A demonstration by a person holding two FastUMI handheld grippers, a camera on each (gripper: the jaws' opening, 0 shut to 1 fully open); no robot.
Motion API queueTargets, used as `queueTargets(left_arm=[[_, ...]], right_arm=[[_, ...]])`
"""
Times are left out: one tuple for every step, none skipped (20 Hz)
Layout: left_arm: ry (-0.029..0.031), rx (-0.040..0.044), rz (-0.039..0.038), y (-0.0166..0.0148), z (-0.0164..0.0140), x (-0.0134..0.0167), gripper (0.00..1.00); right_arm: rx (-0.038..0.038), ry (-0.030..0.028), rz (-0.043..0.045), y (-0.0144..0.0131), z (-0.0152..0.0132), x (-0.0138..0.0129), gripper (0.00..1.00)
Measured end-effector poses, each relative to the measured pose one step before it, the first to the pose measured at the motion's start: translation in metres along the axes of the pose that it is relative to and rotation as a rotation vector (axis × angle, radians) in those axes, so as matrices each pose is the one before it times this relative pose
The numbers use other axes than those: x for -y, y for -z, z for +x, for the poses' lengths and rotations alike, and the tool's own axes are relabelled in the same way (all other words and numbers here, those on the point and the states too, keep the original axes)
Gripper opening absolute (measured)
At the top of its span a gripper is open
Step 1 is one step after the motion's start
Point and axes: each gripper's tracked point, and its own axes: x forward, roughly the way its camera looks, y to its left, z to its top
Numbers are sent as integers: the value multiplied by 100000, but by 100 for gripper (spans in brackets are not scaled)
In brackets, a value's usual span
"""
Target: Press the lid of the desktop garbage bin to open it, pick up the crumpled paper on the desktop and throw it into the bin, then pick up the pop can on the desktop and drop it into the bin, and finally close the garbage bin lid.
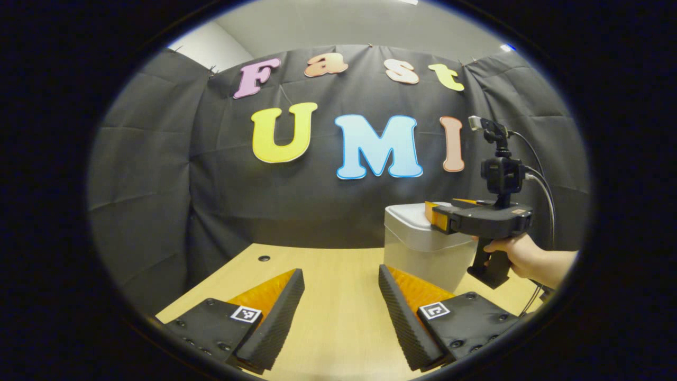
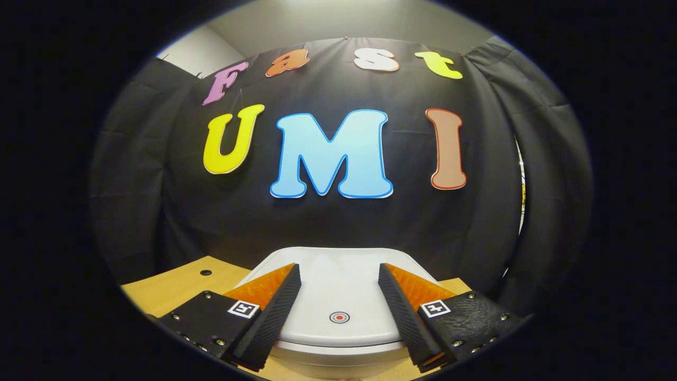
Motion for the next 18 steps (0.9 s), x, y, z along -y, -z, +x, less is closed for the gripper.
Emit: queueTargets(left_arm=[[-532, 74, 505, 30, -393, 354, 95], [-218, 24, 299, 16, -361, 324, 95], [333, -431, 16, 113, -191, 456, 95], [586, -400, -210, 93, -79, 483, 93], [631, 23, -31, -56, -135, 417, 93], [275, 611, 270, -341, -188, 283, 90], [290, 660, 118, -322, -11, 277, 90], [602, 402, -37, -232, -52, 251, 96], [290, 511, -287, -172, 35, 131, 96], [473, 335, -313, -130, -70, 82, 96], [52, 584, -203, -191, -42, -30, 94], [-49, 405, -311, -59, 95, -224, 93], [92, 59, -867, -65, 77, -209, 90], [391, 132, -1206, -107, 82, -237, 95], [-15, 348, -765, -144, 235, -317, 95], [-311, 447, 109, -69, 340, -425, 93], [-368, 486, 356, -135, 370, -492, 93], [52, 177, 187, -55, 361, -476, 95]], right_arm=[[-324, -469, -1696, 384, 17, -36, 95], [-98, -57, 2522, 46, 125, 136, 96], [-2043, -495, 1300, 543, -200, -115, 96], [443, -25, 525, -372, 142, -9, 97], [-497, 436, 152, 302, 158, 62, 98], [-348, 485, -171, -120, 29, -6, 98], [718, 84, 171, 2, -80, -6, 98], [186, -192, -990, 21, 71, -55, 98], [1177, -1, -493, -372, -63, 39, 97], [1207, -125, -70, -414, -83, 17, 97], [462, -9, 1531, -22, 87, 24, 96], [-921, -216, 2217, -163, -181, -31, 96], [-1908, 170, 510, 154, -214, 81, 95], [-1709, 1166, -572, -74, -309, 294, 95], [-760, 1355, -934, -96, -443, 255, 95], [367, 480, -1212, -402, -658, -5, 95], [785, 90, -1193, -413, -759, -283, 95], [1185, -259, -1145, -548, -717, -216, 95]])
